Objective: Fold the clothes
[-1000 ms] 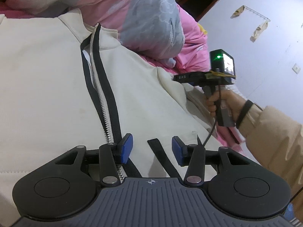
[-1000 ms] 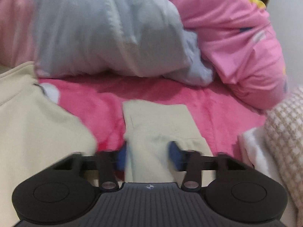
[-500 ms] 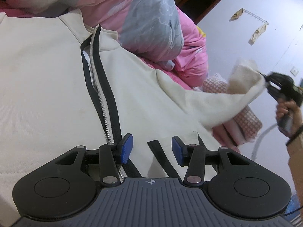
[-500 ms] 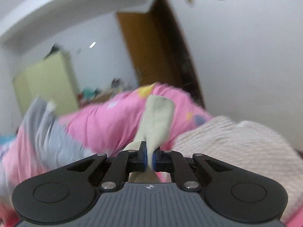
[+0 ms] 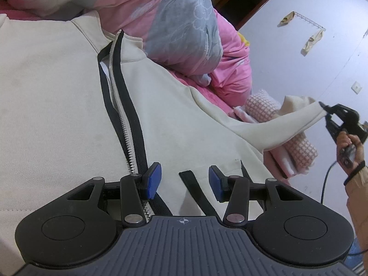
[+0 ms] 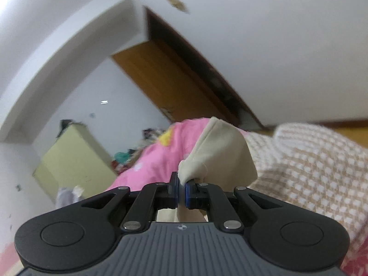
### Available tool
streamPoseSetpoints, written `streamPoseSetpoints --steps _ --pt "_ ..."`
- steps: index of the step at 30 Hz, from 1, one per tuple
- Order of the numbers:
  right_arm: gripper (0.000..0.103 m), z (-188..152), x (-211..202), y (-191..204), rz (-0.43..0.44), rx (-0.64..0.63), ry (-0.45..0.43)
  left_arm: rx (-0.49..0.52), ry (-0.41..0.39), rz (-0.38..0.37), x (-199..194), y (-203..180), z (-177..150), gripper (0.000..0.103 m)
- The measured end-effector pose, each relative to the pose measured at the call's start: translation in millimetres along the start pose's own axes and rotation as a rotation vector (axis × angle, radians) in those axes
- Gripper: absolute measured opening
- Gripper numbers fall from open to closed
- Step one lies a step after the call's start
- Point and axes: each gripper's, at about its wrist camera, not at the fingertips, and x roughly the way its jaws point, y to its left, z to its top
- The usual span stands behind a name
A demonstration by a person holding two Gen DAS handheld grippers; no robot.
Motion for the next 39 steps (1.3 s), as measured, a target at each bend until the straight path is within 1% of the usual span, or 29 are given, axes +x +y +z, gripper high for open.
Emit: streamPoseSetpoints --steps 2,4,7,10,13,16,17,18,19,20,21,22,24,25,28,30,31,34,38,39 --pt "0.005 -8.9 -23.0 -4.8 0.030 -0.027 -0.030 -0.001 -0.001 0.000 0.0 -0.3 -0.3 0.046" --pt "0.005 -15.7 -40.8 -22.6 -0.010 -0.020 -0.024 -0.002 -0.001 0.000 0.0 -0.2 -0.2 0.046" --pt "0.009 -27.7 -60.7 -73.0 -0.120 0.135 0.061 -0.003 -0.001 -0.002 0.1 0.2 0.1 0.046" --pt "0.010 -39.7 -82.6 -107.4 -0.123 0.309 0.077 -0.005 -0.001 -0.003 0.0 0.3 0.3 0.046" --pt "0.011 -36.9 -87.6 -97.3 -0.152 0.248 0.074 -0.005 -0.001 -0.003 -0.1 0.5 0.3 0.046" --pt "0.012 -26.3 -75.7 -79.7 -0.184 0.156 0.088 -0.007 -0.001 -0.006 -0.6 1.3 0.3 0.046" --pt "0.015 -22.7 -70.5 -74.1 -0.195 0.125 0.097 -0.007 -0.001 -0.007 -0.7 1.6 0.4 0.046" --pt "0.028 -20.8 -64.9 -70.6 -0.216 0.107 0.133 -0.008 -0.001 -0.007 -0.8 1.7 0.6 0.046" --pt "0.034 -19.8 -58.1 -71.1 -0.240 0.104 0.188 -0.008 -0.001 -0.008 -0.9 1.9 0.7 0.046" --pt "0.035 -20.7 -51.2 -71.8 -0.278 0.117 0.252 -0.009 -0.001 -0.008 -1.0 1.9 0.8 0.046" --pt "0.037 -21.2 -48.4 -71.4 -0.304 0.121 0.277 -0.009 -0.001 -0.008 -1.0 1.9 0.7 0.046" --pt "0.042 -20.9 -46.1 -68.4 -0.328 0.099 0.301 -0.009 -0.001 -0.008 -1.1 1.8 0.6 0.046" --pt "0.072 -20.5 -41.8 -61.8 -0.376 0.052 0.349 -0.010 -0.002 -0.008 -1.1 1.7 0.4 0.046" --pt "0.074 -22.0 -41.7 -53.6 -0.414 0.000 0.368 -0.010 -0.002 -0.008 -1.2 1.6 0.3 0.046" --pt "0.074 -26.8 -41.7 -28.6 -0.525 -0.160 0.426 -0.011 -0.002 -0.008 -1.3 1.4 0.1 0.046" --pt "0.074 -34.8 -51.0 -2.3 -0.581 -0.301 0.472 -0.012 -0.002 -0.006 -1.0 1.1 0.4 0.046" --pt "0.074 -42.9 -59.4 11.2 -0.592 -0.398 0.499 -0.012 -0.002 -0.006 -0.8 0.9 0.6 0.046" --pt "0.074 -84.4 -66.4 75.9 -0.569 -0.799 0.507 -0.009 -0.001 -0.003 -0.7 0.3 1.2 0.046" --pt "0.074 -141.8 -75.5 161.9 -0.188 -1.147 0.390 -0.006 0.001 0.000 -0.9 0.2 1.3 0.046" --pt "0.074 -149.5 -62.0 174.2 -0.114 -1.145 0.398 -0.006 0.001 0.001 -0.9 0.3 1.3 0.046"
